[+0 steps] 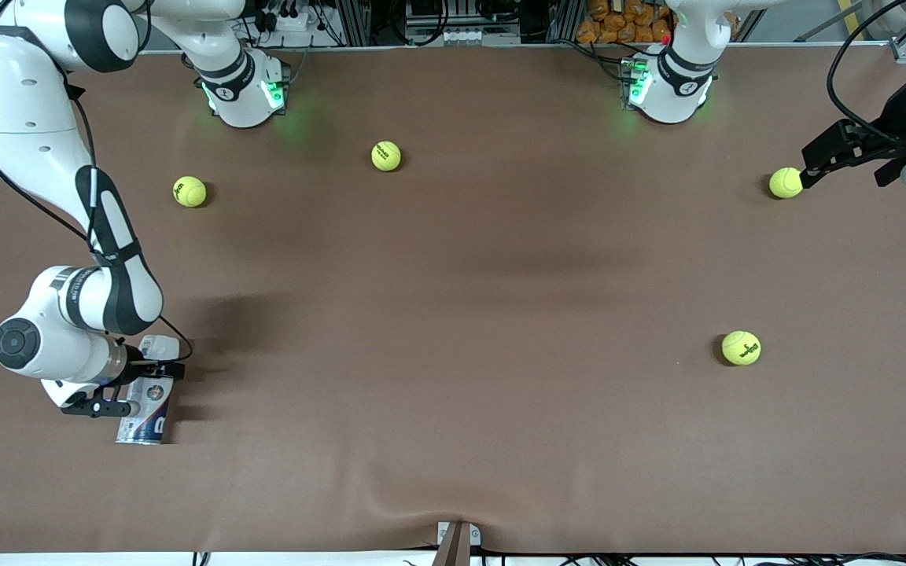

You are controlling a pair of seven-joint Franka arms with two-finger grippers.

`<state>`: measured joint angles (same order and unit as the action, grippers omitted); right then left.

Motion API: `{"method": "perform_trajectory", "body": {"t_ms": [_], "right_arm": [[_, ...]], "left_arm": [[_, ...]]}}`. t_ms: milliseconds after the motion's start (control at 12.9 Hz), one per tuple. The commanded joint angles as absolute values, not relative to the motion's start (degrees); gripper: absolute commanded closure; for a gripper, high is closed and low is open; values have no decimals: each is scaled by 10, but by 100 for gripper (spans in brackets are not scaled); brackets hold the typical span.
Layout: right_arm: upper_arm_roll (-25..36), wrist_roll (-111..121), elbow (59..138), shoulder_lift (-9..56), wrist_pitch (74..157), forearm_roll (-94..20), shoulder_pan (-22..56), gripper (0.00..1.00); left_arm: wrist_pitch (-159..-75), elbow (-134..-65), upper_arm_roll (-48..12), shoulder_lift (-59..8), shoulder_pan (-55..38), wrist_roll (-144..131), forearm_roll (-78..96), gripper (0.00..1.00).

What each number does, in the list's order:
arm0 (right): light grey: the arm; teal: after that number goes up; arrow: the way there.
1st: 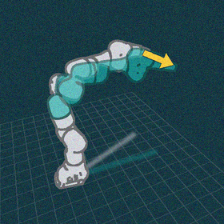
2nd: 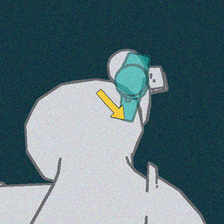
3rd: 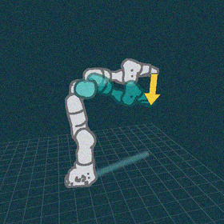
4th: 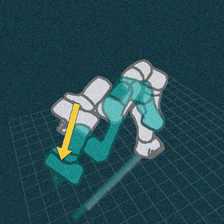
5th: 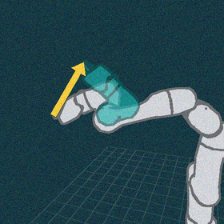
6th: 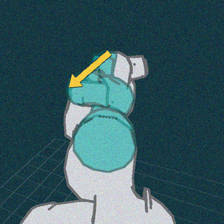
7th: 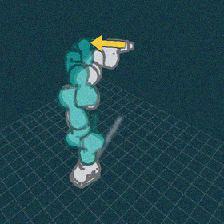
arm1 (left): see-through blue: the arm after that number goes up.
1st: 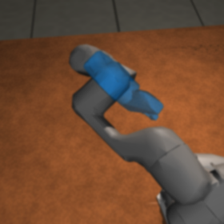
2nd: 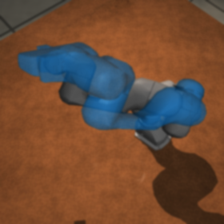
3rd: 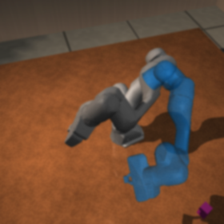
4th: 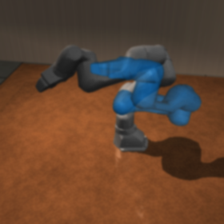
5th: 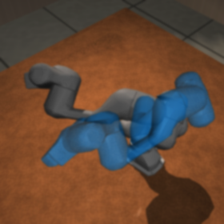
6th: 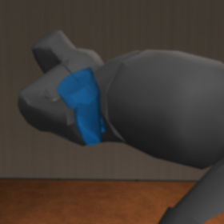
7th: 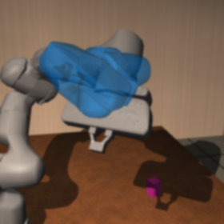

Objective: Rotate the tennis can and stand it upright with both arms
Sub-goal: 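Close the right gripper around the middle of the tennis can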

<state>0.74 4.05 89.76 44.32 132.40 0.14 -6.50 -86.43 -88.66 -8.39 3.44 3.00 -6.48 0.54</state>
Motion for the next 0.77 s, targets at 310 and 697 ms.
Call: {"method": "perform_trajectory", "body": {"t_ms": [310,697], "right_arm": [[5,49,873,461,1339,5,-61,0],[4,97,871,454,1353,3,-57,47]], "left_arm": [[-867,-884,-85,33,32,-51,5,0],[-867,-884,-85,33,32,-51,6,0]]}}
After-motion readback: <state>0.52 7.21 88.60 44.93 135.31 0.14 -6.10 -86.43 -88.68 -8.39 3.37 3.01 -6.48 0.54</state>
